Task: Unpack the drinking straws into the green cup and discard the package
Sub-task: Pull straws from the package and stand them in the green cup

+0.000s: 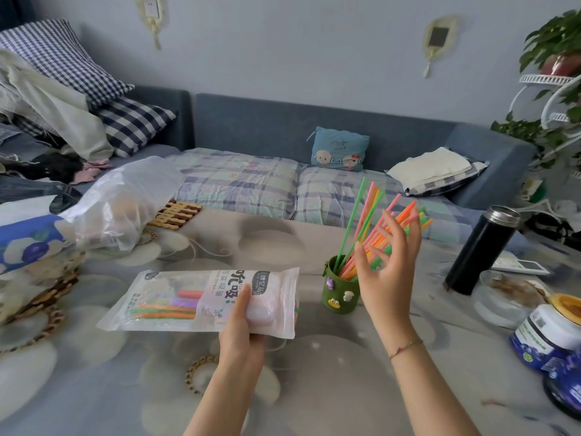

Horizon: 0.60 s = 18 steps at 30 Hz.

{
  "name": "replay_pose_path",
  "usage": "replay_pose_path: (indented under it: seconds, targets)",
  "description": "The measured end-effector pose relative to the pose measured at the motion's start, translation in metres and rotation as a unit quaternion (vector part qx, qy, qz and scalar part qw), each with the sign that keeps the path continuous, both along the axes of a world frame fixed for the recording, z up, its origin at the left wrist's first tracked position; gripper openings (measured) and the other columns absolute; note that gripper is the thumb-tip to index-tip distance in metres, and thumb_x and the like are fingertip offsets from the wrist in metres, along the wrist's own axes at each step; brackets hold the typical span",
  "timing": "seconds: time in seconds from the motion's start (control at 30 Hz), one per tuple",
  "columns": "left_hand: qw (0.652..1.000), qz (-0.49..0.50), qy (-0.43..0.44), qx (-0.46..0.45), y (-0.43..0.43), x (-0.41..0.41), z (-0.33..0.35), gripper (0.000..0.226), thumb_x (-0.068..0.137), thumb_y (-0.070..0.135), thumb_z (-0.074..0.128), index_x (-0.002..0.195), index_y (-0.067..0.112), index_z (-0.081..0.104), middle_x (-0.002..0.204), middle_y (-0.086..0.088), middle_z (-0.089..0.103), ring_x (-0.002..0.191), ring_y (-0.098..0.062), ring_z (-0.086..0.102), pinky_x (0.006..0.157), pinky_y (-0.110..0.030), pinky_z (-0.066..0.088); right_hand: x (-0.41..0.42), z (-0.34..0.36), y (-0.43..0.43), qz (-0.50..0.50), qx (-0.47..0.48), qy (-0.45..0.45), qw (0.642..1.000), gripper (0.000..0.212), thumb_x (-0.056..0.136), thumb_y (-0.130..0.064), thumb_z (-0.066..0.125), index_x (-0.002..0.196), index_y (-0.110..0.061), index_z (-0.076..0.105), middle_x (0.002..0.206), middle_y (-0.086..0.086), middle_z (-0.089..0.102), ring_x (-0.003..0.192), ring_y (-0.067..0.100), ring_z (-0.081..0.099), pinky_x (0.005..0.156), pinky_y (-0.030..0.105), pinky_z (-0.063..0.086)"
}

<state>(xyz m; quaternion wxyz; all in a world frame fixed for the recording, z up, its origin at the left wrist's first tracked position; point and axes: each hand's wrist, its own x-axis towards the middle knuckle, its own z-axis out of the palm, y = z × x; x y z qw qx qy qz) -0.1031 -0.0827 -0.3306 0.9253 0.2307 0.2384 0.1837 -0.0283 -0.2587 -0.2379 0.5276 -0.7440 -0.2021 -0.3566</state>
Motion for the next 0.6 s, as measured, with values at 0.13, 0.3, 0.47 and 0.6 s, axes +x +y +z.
replay_pose_path:
  seconds: [0.13,0.3,0.47,0.6]
  targets:
    - [1.0,-0.014,0.004,-0.002,-0.008,-0.003,0.002,0.085,0.056,0.034,0.088,0.133,0.016,0.056,0.128,-0.013,0.067,0.119,-0.038,0.061,0.099,-0.065,0.044,0.027,0.019,-0.012,0.032,-0.062,0.092,0.993,0.053,0.088,-0.014,0.06,0.137,-0.019,0.041,0.159,0.006,0.004,0.122,0.015,0.05,0.091,0.029,0.051]
    - [0.999,-0.034,0.01,-0.005,-0.009,-0.004,0.008,0.067,0.072,0.031,0.076,0.134,0.016,0.055,0.128,-0.016,0.066,0.117,-0.043,0.061,0.089,-0.066,0.049,0.052,0.029,-0.022,0.048,-0.144,0.257,0.954,0.063,0.092,-0.026,0.053,0.147,-0.019,0.024,0.159,0.007,-0.008,0.133,0.021,0.042,0.1,0.034,0.043]
    - [0.999,-0.043,0.013,-0.005,-0.009,-0.004,0.01,0.051,0.086,0.027,0.067,0.134,0.016,0.055,0.128,-0.014,0.066,0.117,-0.04,0.061,0.088,-0.057,0.051,0.038,0.019,-0.025,0.006,-0.184,0.221,0.958,0.062,0.095,-0.027,0.047,0.149,-0.022,0.017,0.159,0.01,-0.013,0.132,0.027,0.044,0.096,0.042,0.05]
    - [0.999,-0.052,0.01,-0.002,-0.011,-0.006,0.014,0.048,0.087,0.027,0.066,0.132,0.016,0.056,0.126,-0.012,0.067,0.109,-0.037,0.065,0.078,-0.049,0.056,0.017,0.005,-0.014,-0.055,-0.255,0.21,0.942,0.063,0.098,-0.026,0.038,0.15,-0.021,0.004,0.157,0.012,-0.021,0.122,0.039,0.051,0.071,0.045,0.055]
